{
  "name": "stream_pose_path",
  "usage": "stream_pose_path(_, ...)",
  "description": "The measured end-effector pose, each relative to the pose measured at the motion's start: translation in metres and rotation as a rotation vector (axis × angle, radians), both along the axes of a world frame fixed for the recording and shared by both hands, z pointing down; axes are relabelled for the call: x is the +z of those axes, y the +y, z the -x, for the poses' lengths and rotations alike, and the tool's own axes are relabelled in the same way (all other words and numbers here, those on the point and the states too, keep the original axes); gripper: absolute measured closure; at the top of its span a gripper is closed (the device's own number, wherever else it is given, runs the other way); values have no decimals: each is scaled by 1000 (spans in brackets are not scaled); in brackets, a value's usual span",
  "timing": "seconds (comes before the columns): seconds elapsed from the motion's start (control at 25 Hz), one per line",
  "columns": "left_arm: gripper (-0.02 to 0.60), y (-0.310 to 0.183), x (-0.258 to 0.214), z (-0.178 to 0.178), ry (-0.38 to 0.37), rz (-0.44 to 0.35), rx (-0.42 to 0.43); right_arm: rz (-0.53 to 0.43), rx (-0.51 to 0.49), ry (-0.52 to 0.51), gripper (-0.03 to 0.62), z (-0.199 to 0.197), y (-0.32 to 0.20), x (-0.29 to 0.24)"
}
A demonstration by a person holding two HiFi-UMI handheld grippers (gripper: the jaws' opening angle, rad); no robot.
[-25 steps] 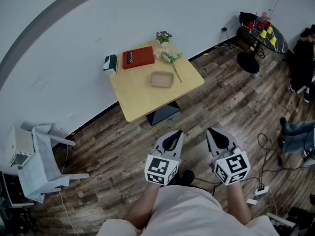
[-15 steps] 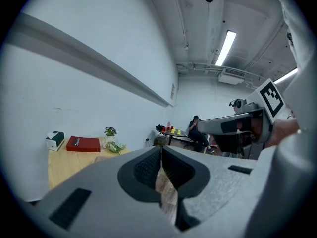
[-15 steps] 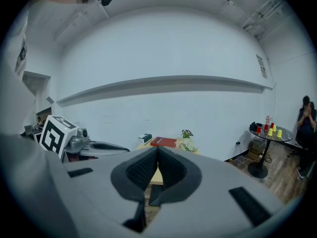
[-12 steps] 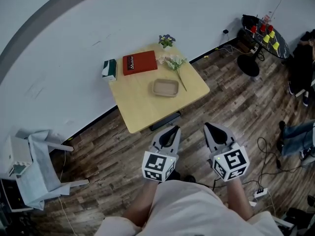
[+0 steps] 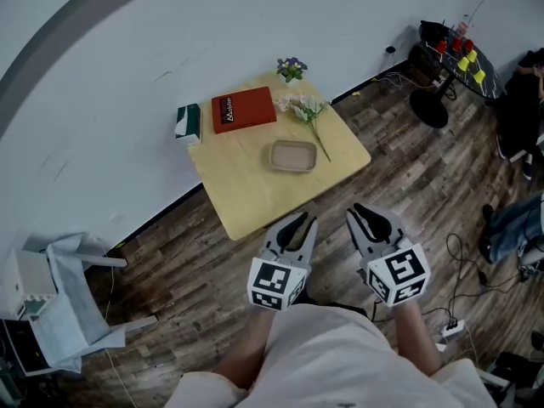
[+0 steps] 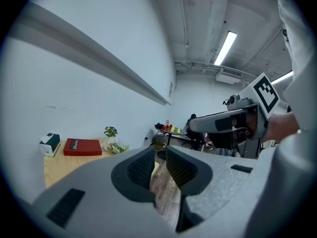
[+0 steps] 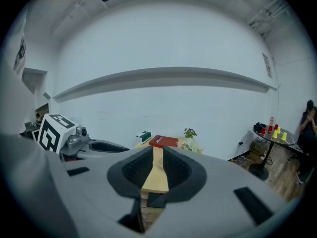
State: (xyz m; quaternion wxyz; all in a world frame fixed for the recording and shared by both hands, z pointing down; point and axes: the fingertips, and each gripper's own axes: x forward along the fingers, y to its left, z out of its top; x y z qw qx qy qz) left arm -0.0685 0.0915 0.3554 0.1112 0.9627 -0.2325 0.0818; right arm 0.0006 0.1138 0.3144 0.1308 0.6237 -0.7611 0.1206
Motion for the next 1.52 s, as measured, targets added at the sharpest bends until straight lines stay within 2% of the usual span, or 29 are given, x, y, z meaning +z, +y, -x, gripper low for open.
stream_pose_path(0.16, 517, -11, 3, 5, 20, 17, 12, 15, 2, 4, 505, 8, -18, 2)
stream_pose_path(0.32, 491, -17, 9, 7, 32, 24, 36, 30, -7, -45, 490, 22, -29, 8)
stream_pose_path(0.56, 476, -18, 18, 5, 40, 54, 52, 65, -22, -66, 476, 36, -33, 18)
stream_pose_path(0.84, 466, -11, 35, -1, 40, 116, 59, 92, -11, -70, 470, 23, -34, 29)
stream_pose_path(1.16, 466, -32, 51, -13, 28, 166, -12, 113, -64, -77, 470, 2, -61, 38)
stream_pose_path(1.52, 466, -76, 62, -39, -4, 203, -121, 154, -177, -90, 470, -28, -110, 48)
